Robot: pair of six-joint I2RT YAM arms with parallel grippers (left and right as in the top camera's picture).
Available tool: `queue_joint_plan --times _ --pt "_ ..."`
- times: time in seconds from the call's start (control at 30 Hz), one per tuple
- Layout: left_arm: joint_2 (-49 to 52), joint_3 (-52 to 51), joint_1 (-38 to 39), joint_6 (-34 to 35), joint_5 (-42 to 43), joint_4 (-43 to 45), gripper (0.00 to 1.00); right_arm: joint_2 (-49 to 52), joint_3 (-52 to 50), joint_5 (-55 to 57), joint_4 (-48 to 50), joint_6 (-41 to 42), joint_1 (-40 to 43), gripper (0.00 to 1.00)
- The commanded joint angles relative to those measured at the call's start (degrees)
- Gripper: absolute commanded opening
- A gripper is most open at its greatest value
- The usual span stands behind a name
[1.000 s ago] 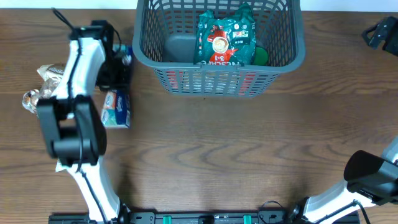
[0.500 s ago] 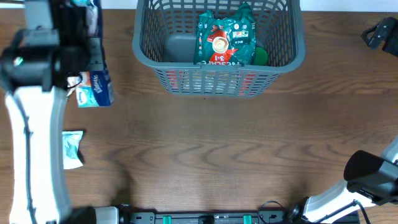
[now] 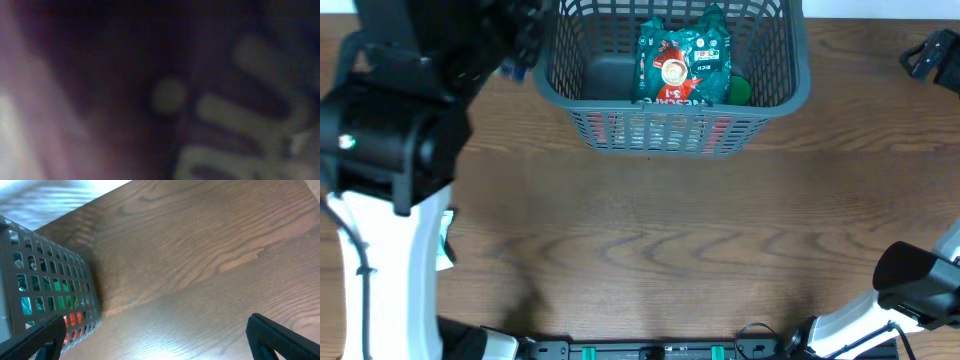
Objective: Pack container
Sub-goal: 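Lift the tissue pack and lower it into the basket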
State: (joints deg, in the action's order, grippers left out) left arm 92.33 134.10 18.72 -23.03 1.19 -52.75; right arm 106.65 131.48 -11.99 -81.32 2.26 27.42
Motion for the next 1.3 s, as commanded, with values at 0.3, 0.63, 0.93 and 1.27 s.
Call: queue_joint_plan --times 0.3,0.63,0.93,1.27 --pt "20.39 1.36 9.75 -23.69 1.38 10.03 0.06 0.5 -0.13 -0.28 -0.81 -1.07 0.24 0.99" --pt "29.86 1.33 9.53 -23.67 2.08 1.29 0.06 0.5 -0.13 -0.22 -1.22 -2.19 0.26 0.99" --pt "30.64 0.98 9.22 -23.41 2.29 -6.08 0.3 0.5 -0.13 -0.24 -1.2 -2.14 0.26 0.99" --pt "30.64 0.98 9.22 -23.43 2.25 -10.08 0.92 0.5 -0.13 -0.24 -1.66 -2.14 0.26 0.99"
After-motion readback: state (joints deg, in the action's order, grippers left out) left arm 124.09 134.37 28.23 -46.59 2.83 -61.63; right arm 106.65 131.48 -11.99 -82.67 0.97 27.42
